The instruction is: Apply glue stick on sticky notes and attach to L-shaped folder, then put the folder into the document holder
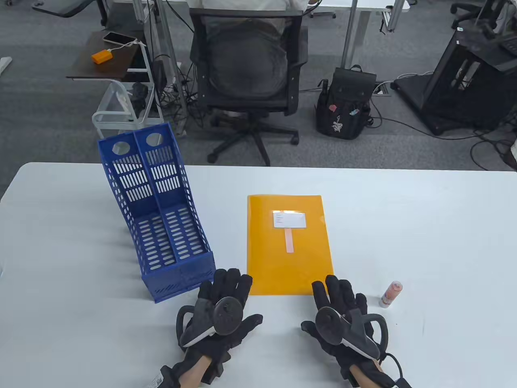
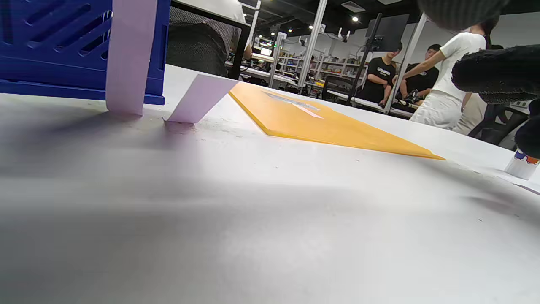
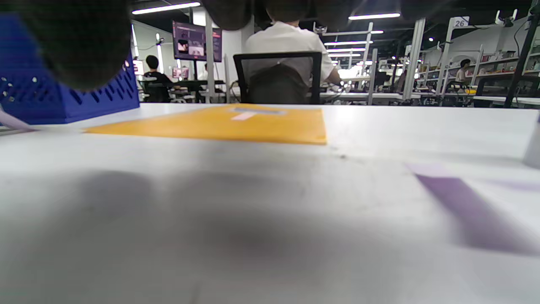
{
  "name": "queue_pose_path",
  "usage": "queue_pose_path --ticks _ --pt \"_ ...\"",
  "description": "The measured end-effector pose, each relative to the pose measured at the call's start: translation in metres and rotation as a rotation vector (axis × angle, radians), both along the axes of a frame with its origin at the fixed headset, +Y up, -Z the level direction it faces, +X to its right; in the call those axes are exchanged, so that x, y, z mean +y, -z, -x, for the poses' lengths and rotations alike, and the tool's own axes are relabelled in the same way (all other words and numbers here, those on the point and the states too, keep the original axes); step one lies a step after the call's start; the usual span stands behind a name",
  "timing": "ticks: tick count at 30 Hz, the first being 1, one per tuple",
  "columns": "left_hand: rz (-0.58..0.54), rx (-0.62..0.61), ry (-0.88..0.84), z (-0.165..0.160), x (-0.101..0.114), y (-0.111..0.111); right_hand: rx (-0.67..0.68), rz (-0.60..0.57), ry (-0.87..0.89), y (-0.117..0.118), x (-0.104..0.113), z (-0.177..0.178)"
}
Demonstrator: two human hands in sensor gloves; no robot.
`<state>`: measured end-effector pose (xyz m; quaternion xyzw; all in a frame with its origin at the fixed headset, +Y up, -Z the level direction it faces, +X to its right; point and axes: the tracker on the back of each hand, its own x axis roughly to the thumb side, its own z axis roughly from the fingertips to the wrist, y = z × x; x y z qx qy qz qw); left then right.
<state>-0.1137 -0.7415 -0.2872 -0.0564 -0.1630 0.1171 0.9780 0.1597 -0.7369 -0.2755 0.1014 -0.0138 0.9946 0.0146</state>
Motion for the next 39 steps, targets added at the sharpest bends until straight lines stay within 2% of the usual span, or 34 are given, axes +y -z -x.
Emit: queue_pose_path --ticks 20,31,36,39 --pt "-0.034 0.009 -0.004 0.005 0.008 -0.001 0.024 0.01 -0.018 0.0 -0.004 0.004" --pt "-0.016 0.006 -0.035 0.008 0.007 0.0 0.007 0.008 0.014 -0.002 -0.003 0.005" --pt "0.008 0.011 -0.065 0.01 0.005 0.003 -0.001 0.008 0.044 -0.002 0.002 0.006" --pt "-0.033 0.03 -0.114 0.012 0.009 0.001 -0.002 -0.017 0.068 -0.004 0.008 0.007"
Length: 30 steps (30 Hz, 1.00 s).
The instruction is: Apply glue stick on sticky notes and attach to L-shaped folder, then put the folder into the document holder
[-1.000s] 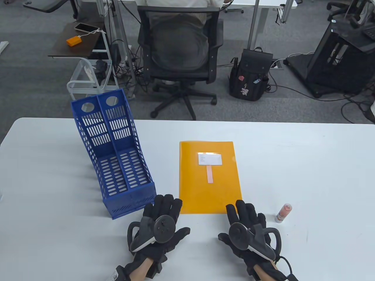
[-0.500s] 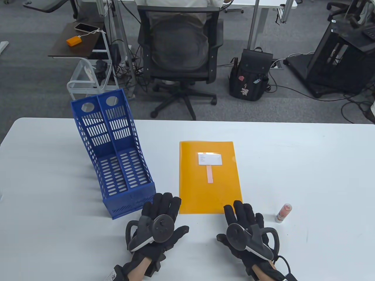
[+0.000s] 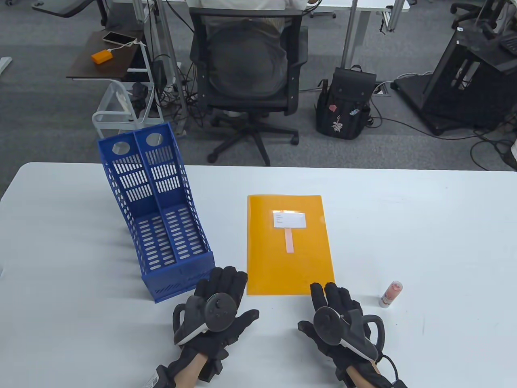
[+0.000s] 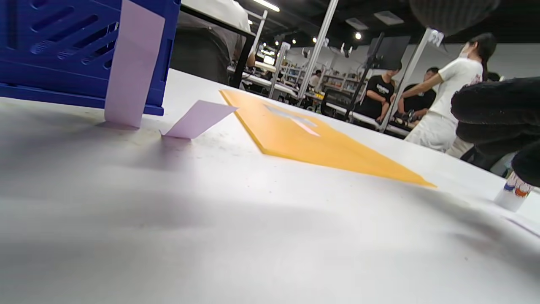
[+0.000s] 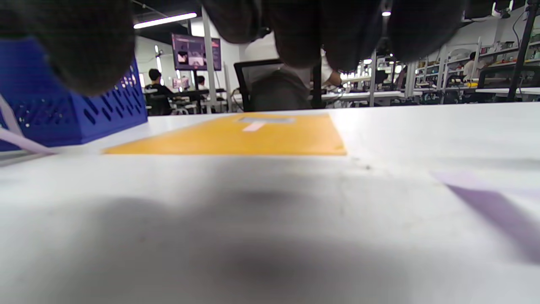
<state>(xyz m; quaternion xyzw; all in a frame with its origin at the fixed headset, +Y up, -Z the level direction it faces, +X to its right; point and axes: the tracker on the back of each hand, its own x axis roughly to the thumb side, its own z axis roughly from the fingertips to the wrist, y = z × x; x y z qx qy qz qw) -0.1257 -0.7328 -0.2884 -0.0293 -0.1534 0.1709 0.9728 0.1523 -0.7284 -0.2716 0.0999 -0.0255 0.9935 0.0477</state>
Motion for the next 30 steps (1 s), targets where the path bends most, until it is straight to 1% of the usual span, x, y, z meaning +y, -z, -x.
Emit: queue_pose_path --ticks 3,4,7,12,14,17,20,23,27,30 --pt "-0.038 0.008 -0.043 0.003 0.005 -0.001 0.005 -0.061 0.001 0.001 0.006 0.004" --pt "-0.046 0.013 -0.054 0.004 0.006 -0.001 0.007 -0.065 -0.006 0.002 0.009 0.006" --pt "-0.065 0.032 -0.094 0.01 0.008 -0.002 -0.006 -0.042 -0.045 0.011 0.016 0.017" --pt "-0.067 0.055 -0.137 0.018 0.009 0.001 -0.056 0.064 -0.131 0.039 0.018 0.036" --pt "-0.074 0.066 -0.153 0.022 0.01 0.001 -0.076 0.109 -0.157 0.053 0.016 0.043" --pt "-0.072 0.076 -0.174 0.026 0.01 0.002 -0.111 0.142 -0.179 0.072 0.009 0.05" --pt "-0.071 0.079 -0.181 0.027 0.01 0.002 -0.145 0.181 -0.2 0.087 -0.004 0.057" --pt "-0.068 0.073 -0.185 0.027 0.01 0.001 -0.167 0.213 -0.227 0.097 -0.017 0.062" --pt "-0.059 0.072 -0.185 0.026 0.009 0.002 -0.181 0.245 -0.249 0.102 -0.028 0.065" --pt "-0.05 0.078 -0.189 0.027 0.01 0.001 -0.14 0.181 -0.276 0.095 -0.028 0.066"
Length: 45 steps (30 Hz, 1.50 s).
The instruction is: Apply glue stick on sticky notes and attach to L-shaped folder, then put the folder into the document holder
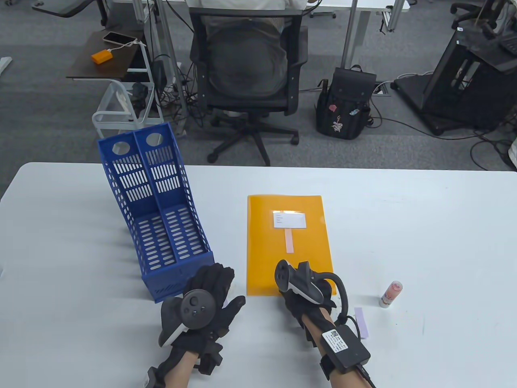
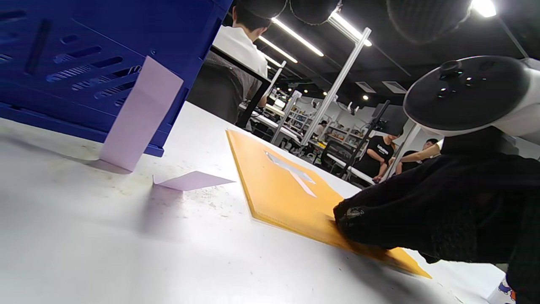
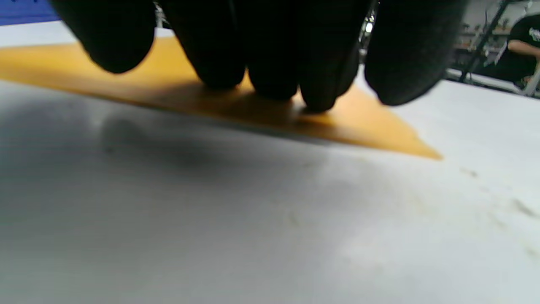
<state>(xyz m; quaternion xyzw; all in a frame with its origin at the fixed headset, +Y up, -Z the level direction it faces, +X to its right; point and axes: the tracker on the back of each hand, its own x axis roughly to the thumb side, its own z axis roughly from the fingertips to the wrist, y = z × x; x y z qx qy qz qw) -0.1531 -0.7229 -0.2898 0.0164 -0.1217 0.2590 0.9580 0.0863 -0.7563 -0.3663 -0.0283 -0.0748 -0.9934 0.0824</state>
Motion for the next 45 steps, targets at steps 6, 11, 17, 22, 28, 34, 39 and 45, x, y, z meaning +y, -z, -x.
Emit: queue_pose_path --ticks 6,11,17,22,28,34,39,45 --pt "-0.014 -0.015 -0.006 -0.002 0.001 -0.001 0.062 -0.004 -0.011 -0.022 0.0 -0.001" --pt "-0.02 -0.021 0.008 -0.006 0.001 -0.002 0.124 -0.007 -0.037 -0.044 -0.001 0.001" --pt "-0.019 -0.027 0.014 -0.007 0.0 -0.002 0.183 0.0 -0.053 -0.068 0.0 0.005" --pt "-0.019 -0.024 0.011 -0.007 0.0 -0.003 0.224 0.001 -0.059 -0.085 0.001 0.011" --pt "-0.026 -0.022 0.019 -0.009 0.0 -0.003 0.247 -0.024 0.002 -0.094 0.004 0.008" --pt "-0.027 -0.031 0.01 -0.009 0.0 -0.004 0.199 -0.231 0.372 -0.1 0.065 -0.03" --pt "-0.032 -0.04 0.008 -0.011 0.001 -0.005 -0.038 -0.518 0.633 -0.102 0.113 -0.111" --pt "-0.028 -0.048 0.004 -0.012 0.0 -0.005 -0.407 -0.419 0.758 -0.085 0.092 -0.201"
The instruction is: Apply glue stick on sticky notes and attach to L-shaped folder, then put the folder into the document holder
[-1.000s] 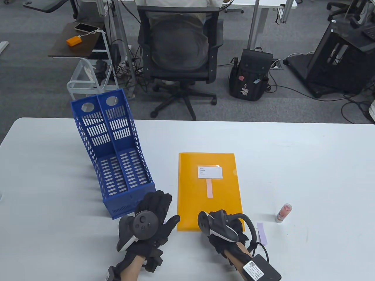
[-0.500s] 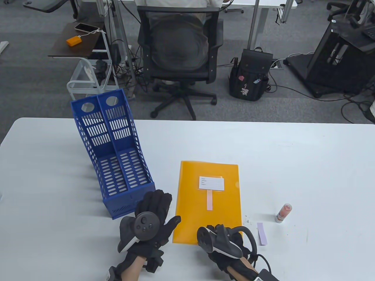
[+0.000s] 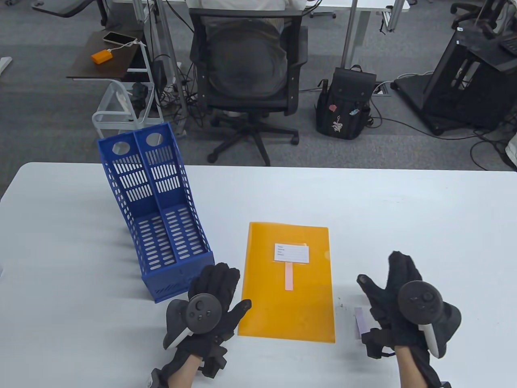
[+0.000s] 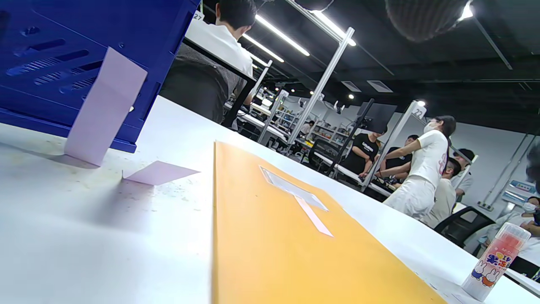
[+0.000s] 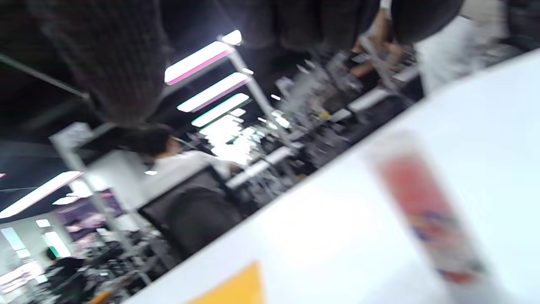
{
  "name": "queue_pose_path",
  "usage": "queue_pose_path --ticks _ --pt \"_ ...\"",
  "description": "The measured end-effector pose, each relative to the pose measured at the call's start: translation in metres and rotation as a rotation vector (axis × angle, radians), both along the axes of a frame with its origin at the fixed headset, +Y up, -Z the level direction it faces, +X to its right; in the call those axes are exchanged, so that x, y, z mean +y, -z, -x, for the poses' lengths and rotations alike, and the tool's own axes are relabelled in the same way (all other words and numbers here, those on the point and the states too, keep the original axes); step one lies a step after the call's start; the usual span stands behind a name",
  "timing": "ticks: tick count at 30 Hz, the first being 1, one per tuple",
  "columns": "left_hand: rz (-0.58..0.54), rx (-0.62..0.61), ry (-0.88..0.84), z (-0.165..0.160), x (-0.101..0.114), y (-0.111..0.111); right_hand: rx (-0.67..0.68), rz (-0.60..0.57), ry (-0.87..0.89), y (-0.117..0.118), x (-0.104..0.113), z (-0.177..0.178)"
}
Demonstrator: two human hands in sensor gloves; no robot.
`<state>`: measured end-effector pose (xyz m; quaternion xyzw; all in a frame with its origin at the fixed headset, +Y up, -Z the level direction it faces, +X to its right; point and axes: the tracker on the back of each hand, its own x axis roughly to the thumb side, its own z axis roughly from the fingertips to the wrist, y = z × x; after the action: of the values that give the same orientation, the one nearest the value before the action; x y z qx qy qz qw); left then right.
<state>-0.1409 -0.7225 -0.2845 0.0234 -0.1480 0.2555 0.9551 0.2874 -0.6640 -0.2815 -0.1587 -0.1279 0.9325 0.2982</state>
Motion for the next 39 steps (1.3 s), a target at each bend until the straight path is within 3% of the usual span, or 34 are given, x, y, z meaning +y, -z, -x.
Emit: queue_pose_path --ticks 4,9,19,26,31,39 --pt "0.0 0.002 -0.003 0.001 0.0 0.0 -0.049 0.111 0.137 0.007 -0.032 -0.034" --pt "0.008 0.001 -0.003 0.001 0.0 0.0 -0.054 0.219 0.159 0.014 -0.06 -0.046" --pt "0.02 0.011 0.013 0.002 0.0 0.0 -0.059 0.225 0.161 0.02 -0.085 -0.049" --pt "0.022 0.009 0.021 0.001 0.0 0.001 -0.06 0.194 0.138 0.02 -0.087 -0.048" --pt "0.021 -0.003 0.018 -0.001 0.001 0.0 -0.013 0.096 0.118 0.019 -0.071 -0.035" --pt "0.06 -0.16 -0.111 -0.018 0.003 -0.005 0.28 -0.094 0.006 0.012 -0.026 0.059"
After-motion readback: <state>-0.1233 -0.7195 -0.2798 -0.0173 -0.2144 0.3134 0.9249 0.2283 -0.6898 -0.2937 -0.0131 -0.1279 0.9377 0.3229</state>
